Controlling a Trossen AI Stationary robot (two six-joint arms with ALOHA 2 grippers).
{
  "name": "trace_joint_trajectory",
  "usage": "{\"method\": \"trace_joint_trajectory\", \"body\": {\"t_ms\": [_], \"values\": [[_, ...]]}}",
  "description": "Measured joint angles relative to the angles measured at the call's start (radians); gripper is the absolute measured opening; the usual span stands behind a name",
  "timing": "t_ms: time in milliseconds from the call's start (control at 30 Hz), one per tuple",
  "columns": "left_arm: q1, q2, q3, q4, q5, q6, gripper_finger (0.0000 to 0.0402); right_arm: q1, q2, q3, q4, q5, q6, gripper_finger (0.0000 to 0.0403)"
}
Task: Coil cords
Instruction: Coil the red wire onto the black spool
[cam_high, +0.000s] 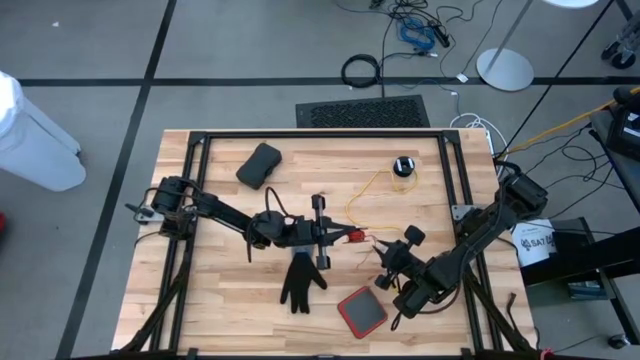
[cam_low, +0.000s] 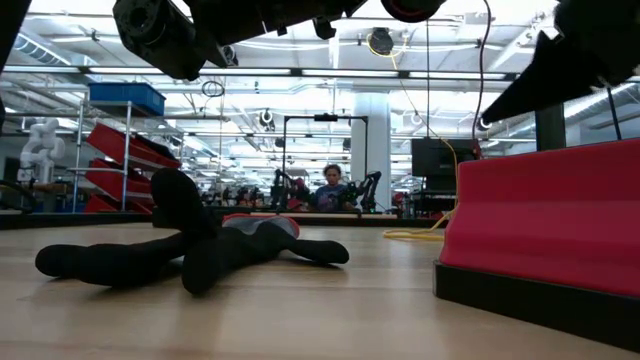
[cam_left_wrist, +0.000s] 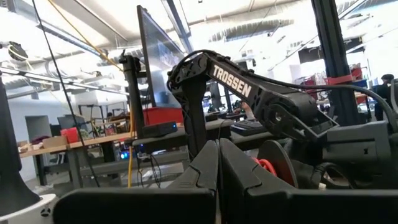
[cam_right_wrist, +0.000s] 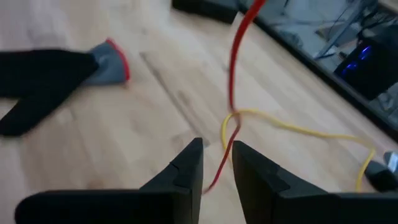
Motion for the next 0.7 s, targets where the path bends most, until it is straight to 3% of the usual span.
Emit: {"method": "trace_joint_trajectory", "body": {"t_ms": [433,700], "values": [[0.0,0.0,0.0,0.005,0.0,0.0,0.0006,-0.038,0.054,0.0,0.002,0.082,0.002,0.0074],[0.0,0.0,0.0,0.005,0.0,0.0,0.0006,-0.052,0.137,0.0,0.004,0.149,0.069,0.0039]]}}
